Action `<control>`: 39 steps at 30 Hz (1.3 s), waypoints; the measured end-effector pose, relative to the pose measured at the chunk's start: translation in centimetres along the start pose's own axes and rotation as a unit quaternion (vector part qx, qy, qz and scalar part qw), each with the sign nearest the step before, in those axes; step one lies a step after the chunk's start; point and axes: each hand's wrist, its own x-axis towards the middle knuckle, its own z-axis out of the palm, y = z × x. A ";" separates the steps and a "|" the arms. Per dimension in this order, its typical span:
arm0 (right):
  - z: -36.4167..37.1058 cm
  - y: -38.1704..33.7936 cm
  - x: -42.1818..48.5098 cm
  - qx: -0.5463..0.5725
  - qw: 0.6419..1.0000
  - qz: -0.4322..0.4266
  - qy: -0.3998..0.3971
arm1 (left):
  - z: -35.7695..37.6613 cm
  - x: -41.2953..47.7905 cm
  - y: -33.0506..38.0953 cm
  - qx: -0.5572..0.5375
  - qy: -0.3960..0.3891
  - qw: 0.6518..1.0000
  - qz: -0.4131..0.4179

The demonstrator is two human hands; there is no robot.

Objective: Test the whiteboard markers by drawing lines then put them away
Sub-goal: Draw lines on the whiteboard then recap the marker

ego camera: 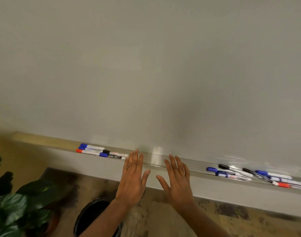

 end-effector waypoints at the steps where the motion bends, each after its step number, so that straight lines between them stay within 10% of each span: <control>1: -0.4 1.0 -0.2 -0.003 1.000 0.005 0.005 | 0.3 0.4 1.0 -0.006 -0.004 1.000 0.007; 39: 1.0 23.2 0.2 -0.046 0.991 0.121 -0.036 | 12.8 6.7 13.5 -0.015 -0.067 0.990 0.126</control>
